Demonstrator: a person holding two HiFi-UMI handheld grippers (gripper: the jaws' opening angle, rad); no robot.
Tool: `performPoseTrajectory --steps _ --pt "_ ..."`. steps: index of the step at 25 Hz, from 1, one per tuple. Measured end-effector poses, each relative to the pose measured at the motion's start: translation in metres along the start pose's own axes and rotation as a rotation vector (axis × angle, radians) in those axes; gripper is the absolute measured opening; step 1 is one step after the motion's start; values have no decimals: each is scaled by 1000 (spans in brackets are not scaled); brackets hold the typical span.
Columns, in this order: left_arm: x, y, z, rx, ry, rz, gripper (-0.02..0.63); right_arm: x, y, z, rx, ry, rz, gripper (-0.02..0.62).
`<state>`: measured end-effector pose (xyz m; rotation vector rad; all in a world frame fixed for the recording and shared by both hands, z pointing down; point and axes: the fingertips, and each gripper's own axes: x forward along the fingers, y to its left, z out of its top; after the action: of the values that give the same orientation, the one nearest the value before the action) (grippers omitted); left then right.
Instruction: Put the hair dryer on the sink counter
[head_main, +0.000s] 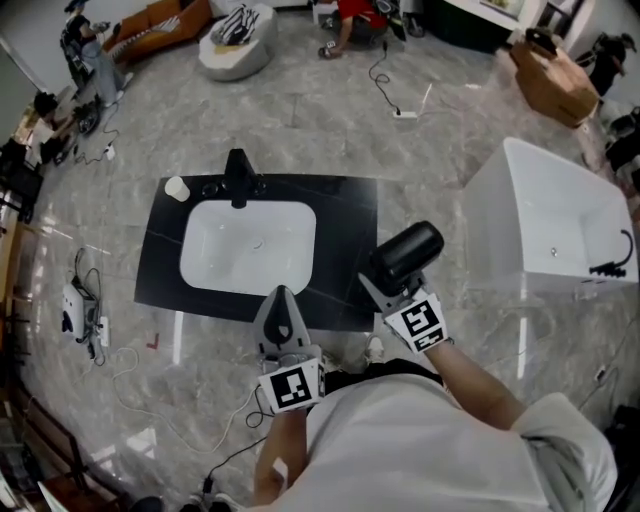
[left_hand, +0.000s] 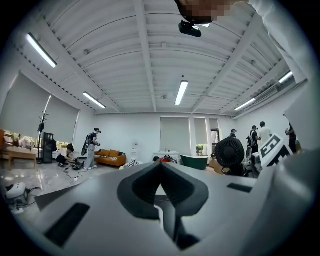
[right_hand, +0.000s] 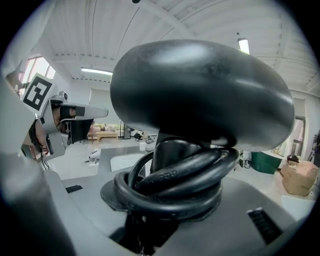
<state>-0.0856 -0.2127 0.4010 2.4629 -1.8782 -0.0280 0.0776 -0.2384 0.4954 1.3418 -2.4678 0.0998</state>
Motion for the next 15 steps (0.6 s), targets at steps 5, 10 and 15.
performPoseTrajectory --steps 5,10,15 --pt "-3 9 -6 -5 15 10 3 19 2 -21 1 56 11 207" --pt "-5 17 -4 -10 16 32 3 40 11 -49 -6 128 35 206" --pt "-11 27 -4 -5 24 65 2 52 14 -62 33 162 53 206"
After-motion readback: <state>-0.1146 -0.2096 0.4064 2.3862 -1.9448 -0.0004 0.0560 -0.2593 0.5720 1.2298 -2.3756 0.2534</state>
